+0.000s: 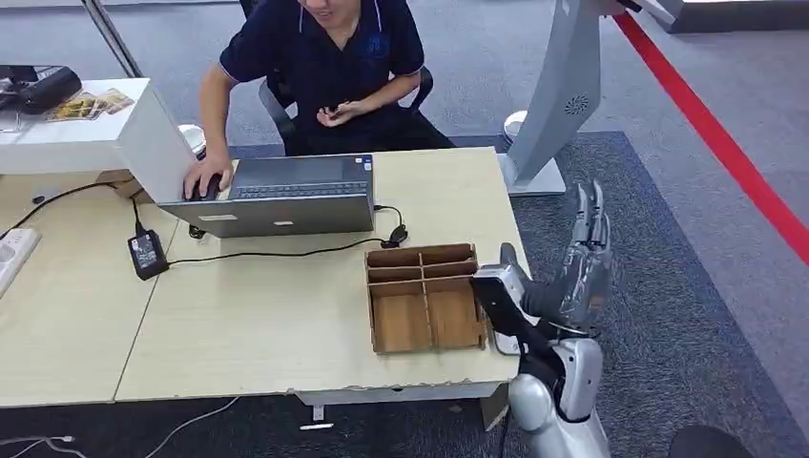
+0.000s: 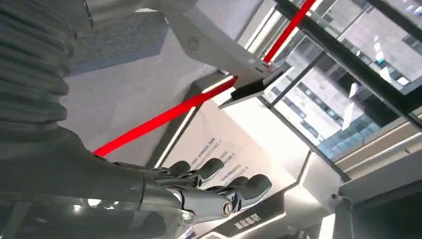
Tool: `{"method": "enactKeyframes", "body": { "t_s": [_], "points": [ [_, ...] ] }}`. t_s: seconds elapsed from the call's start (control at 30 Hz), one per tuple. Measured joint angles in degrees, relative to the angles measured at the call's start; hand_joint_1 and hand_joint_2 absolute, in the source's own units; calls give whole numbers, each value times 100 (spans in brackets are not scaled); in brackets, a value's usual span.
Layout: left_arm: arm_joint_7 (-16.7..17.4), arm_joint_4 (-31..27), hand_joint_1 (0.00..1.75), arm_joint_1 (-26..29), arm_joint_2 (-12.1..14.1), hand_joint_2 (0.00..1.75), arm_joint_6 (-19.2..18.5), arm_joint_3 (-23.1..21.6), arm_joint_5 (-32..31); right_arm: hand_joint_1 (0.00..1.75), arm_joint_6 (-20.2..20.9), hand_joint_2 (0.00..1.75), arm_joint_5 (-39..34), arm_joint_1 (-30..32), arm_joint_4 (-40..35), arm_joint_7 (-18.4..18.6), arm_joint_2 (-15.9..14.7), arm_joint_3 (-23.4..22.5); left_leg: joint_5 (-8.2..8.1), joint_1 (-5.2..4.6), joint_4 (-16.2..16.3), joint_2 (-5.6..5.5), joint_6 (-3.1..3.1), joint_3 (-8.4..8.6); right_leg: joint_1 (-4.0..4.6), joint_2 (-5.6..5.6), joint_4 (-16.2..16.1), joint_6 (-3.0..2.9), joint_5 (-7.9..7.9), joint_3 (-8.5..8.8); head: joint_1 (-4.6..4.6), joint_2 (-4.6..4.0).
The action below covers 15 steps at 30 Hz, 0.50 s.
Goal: Pass the card to the sensor for recognition and then transmit it.
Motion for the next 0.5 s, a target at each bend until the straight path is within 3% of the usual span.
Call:
{"method": "enactKeyframes", "body": {
  "t_s": [0.33,0.5],
  "points": [
    [39,0,0,0,0,175,0,2,50,0,0,175,-203,331,-59,-419,275,-717,0,0,0,-1,0,0,0,0,0,0,0,0,2,0],
    [48,0,0,-1,0,175,0,2,48,0,2,175,-238,405,-50,-457,382,-918,0,0,0,0,0,-1,0,0,0,0,0,1,2,0]
  ]
}}
